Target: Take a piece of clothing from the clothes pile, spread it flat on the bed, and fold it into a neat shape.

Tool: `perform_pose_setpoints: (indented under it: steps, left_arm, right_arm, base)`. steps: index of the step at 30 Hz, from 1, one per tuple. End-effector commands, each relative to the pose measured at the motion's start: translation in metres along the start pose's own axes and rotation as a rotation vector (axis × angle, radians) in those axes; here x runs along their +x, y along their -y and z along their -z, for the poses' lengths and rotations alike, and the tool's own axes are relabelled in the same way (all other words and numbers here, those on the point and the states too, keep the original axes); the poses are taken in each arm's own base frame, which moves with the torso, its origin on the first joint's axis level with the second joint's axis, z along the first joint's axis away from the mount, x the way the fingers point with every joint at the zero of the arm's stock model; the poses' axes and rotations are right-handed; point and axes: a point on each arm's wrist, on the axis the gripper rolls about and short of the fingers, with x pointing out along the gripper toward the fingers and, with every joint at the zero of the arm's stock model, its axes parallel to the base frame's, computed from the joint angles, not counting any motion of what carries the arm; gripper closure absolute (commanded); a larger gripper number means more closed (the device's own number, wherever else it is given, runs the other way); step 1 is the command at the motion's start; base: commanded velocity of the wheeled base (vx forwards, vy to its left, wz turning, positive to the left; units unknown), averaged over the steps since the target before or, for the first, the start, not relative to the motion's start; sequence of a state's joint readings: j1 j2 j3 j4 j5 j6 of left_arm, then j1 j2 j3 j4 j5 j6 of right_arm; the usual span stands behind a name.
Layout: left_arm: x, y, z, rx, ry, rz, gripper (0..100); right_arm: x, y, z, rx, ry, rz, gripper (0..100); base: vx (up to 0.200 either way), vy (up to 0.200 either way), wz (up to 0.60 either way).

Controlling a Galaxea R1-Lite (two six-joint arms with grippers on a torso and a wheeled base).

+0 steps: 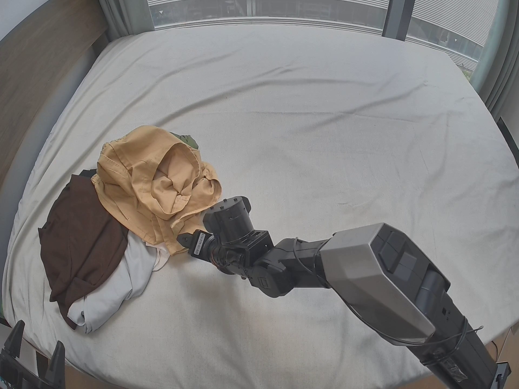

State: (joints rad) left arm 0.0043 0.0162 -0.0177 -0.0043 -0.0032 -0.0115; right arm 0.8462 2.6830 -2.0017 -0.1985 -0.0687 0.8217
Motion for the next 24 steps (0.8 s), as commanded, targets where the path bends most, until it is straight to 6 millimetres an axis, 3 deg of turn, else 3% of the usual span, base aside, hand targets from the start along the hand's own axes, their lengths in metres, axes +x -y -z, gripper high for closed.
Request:
perform_pose_setpoints:
  steps: [1, 7, 8, 16, 19, 22, 24]
  left_arm:
    - [0.0, 0.0, 0.005, -0.001, -0.001, 0.0, 0]
    - [0.0, 0.0, 0.005, -0.001, -0.001, 0.0, 0]
    - [0.0, 0.0, 0.005, -0.001, -0.001, 0.0, 0]
    - [0.0, 0.0, 0.005, -0.001, -0.001, 0.0, 0]
    - [0.0, 0.0, 0.005, -0.001, -0.001, 0.0, 0]
    - [0.0, 0.0, 0.005, -0.001, -0.001, 0.0, 0]
    - [0.0, 0.0, 0.005, -0.002, -0.001, 0.0, 0]
  right_arm:
    - [0.006, 0.008, 0.006, 0.0, -0.017, 0.022, 0]
    - [0.015, 0.019, 0.017, 0.0, -0.03, 0.042, 0]
    - [0.019, 0.024, 0.023, -0.003, -0.042, 0.056, 100]
    - [0.034, 0.056, 0.055, -0.023, -0.132, 0.183, 100]
    - [0.039, 0.078, 0.075, -0.046, -0.229, 0.288, 100]
    - [0.038, 0.082, 0.078, -0.055, -0.251, 0.309, 100]
    - [0.036, 0.108, 0.102, -0.1, -0.401, 0.454, 100]
  base:
    - [0.0, 0.0, 0.0]
    - [0.0, 0.0, 0.0]
    - [0.0, 0.0, 0.0]
    - [0.0, 0.0, 0.0]
    - [0.0, 0.0, 0.0]
    - [0.0, 0.0, 0.0]
    - [0.0, 0.0, 0.0]
